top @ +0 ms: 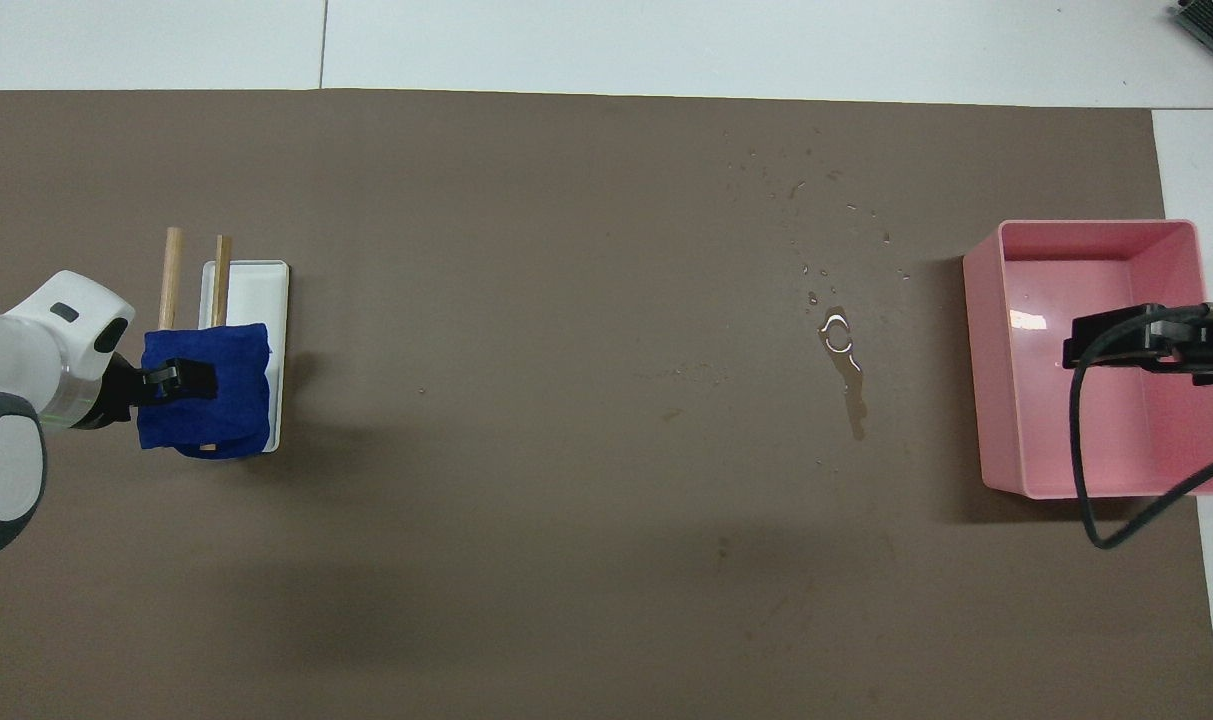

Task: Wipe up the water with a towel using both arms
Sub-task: 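Reach the left gripper to the blue cloth on the white tray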

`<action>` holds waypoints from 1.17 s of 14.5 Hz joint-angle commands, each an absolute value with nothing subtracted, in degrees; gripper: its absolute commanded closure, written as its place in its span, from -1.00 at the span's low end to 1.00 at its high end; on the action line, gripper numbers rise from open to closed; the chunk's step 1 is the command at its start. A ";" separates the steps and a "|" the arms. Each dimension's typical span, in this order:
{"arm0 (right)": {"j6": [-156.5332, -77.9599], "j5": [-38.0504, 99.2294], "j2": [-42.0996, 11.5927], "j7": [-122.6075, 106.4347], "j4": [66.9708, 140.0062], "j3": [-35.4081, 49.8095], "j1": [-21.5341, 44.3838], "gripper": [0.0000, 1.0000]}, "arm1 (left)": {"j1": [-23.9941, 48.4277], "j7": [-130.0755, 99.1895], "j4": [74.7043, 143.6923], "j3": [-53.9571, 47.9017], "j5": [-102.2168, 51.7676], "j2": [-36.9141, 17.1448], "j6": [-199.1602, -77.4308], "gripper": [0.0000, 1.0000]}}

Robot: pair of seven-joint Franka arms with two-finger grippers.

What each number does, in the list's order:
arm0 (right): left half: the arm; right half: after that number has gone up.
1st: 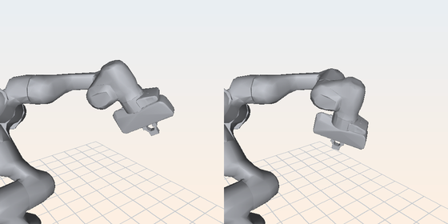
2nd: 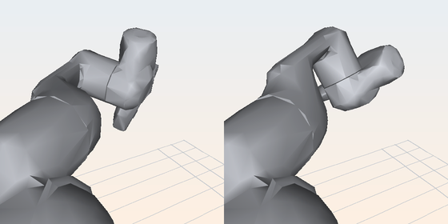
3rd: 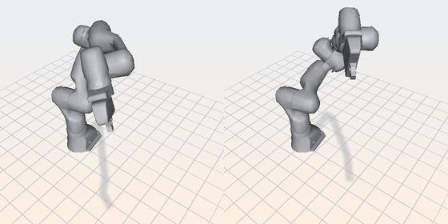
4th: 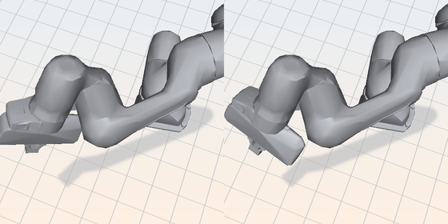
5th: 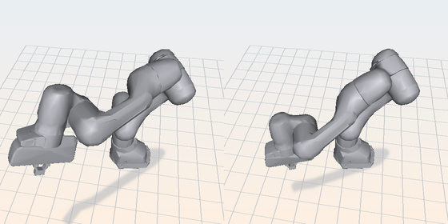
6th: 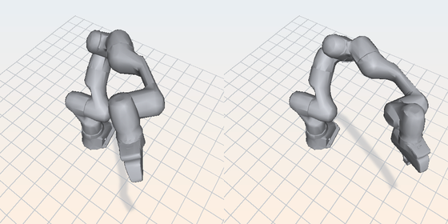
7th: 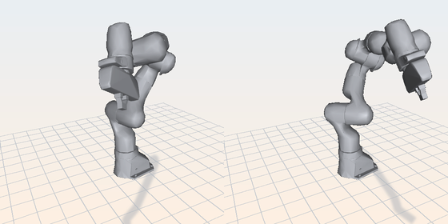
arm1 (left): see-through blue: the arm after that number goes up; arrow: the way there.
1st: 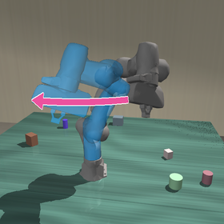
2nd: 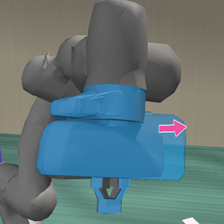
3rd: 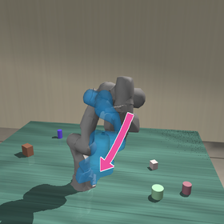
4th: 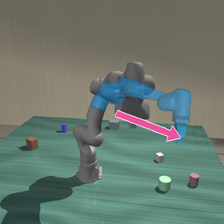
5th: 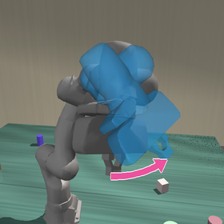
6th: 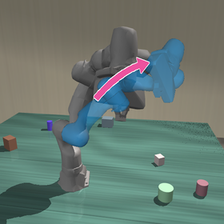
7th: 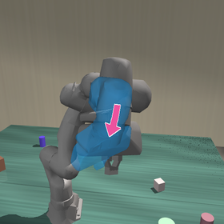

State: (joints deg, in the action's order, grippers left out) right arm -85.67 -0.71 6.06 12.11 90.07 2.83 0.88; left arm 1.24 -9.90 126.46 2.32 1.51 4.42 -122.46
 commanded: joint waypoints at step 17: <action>-84.73 -0.88 6.77 11.34 90.26 2.90 0.35 -1.00 | 2.20 -16.70 118.83 2.64 3.43 2.29 -112.15 1.00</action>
